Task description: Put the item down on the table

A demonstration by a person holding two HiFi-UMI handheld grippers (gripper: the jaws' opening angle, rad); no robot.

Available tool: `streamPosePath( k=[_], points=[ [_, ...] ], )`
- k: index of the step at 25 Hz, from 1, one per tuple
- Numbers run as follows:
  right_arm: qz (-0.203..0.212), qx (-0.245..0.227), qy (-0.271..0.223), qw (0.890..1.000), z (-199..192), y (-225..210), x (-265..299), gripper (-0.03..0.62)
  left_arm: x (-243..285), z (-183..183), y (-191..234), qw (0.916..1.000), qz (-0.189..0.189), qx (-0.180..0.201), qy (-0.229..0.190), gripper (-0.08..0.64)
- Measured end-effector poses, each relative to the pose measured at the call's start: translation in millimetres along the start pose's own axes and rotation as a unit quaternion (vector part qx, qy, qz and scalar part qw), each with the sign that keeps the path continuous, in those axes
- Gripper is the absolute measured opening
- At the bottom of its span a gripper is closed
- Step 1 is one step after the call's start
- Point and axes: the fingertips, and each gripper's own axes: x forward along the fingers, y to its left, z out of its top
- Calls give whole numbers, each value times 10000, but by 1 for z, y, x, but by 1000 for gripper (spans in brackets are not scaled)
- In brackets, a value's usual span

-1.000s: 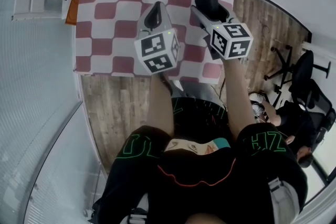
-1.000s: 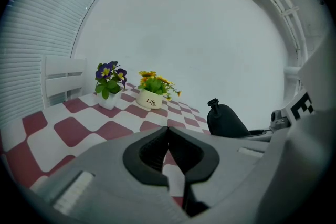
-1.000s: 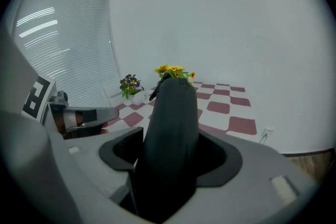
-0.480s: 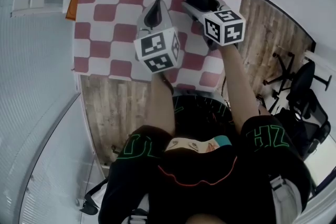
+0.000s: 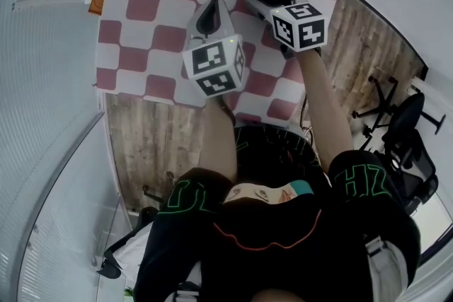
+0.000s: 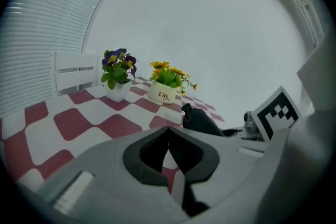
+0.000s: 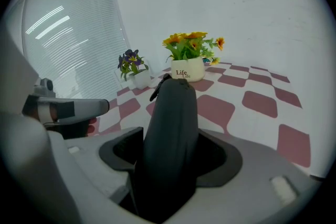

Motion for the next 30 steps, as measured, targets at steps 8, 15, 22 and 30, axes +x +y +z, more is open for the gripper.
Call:
streamPosePath(
  k=[8, 15, 22, 30],
  points=[
    [-247, -3, -103, 9996, -1, -3, 1, 311, -11, 4, 5, 10000, 2, -22, -96, 8],
    [-651, 143, -166, 9976, -3, -13, -11, 327, -28, 8, 13, 9998, -28, 21, -194, 8],
    [-1076, 420, -405, 9925, -7, -21, -38, 327, -49, 18, 17, 9992, -134, 140, -347, 8],
    [-1195, 674, -1088, 9846, -1, 1, -90, 310, -77, 33, 8, 9970, -361, 384, -572, 8]
  ],
)
